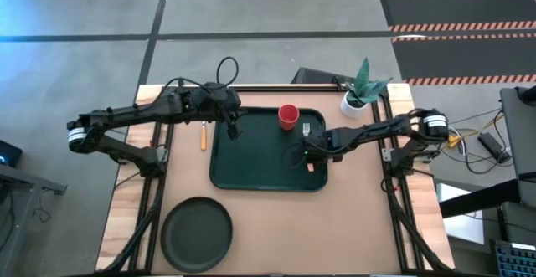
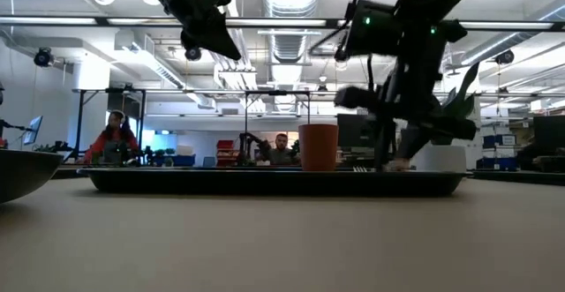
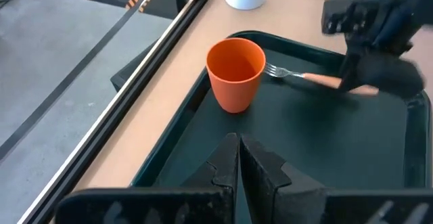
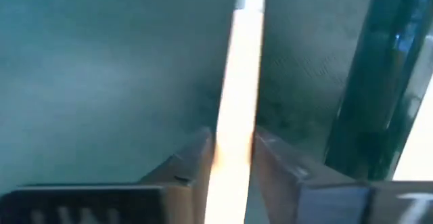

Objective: Pick and place plate/cup/fork/spoon on tray
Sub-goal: Put the orange fork on the black tray, then move the orange cup to the top left of the black serving tray

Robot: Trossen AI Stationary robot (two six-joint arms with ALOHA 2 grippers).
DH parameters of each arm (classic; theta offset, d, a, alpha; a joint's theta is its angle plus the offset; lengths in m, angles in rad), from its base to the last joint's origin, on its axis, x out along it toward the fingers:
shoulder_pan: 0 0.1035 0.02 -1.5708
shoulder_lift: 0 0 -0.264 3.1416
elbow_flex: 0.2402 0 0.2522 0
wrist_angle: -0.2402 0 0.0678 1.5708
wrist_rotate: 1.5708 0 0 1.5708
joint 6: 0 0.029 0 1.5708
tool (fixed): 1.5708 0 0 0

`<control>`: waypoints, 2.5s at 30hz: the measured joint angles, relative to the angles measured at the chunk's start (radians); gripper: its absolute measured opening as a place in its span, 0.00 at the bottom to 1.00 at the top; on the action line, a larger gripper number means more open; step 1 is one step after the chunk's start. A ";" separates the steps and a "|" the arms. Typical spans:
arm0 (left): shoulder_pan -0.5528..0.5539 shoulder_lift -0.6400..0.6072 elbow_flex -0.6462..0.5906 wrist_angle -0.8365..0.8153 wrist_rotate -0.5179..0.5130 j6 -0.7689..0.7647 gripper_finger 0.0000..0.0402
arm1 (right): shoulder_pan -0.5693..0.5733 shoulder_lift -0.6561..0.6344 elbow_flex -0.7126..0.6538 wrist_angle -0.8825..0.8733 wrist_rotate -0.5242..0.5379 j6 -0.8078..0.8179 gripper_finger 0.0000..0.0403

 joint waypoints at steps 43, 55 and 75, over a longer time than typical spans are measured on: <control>0.168 0.679 0.646 -0.196 0.284 0.264 0.37 | 0.005 -0.679 0.003 0.053 0.022 -0.458 0.36; 0.168 0.775 0.714 -0.223 0.279 0.232 0.37 | 0.005 -0.701 0.003 0.046 -0.001 -0.517 0.36; 0.161 0.833 0.697 -0.215 0.292 0.203 0.37 | 0.005 -0.701 0.003 0.046 -0.001 -0.536 0.35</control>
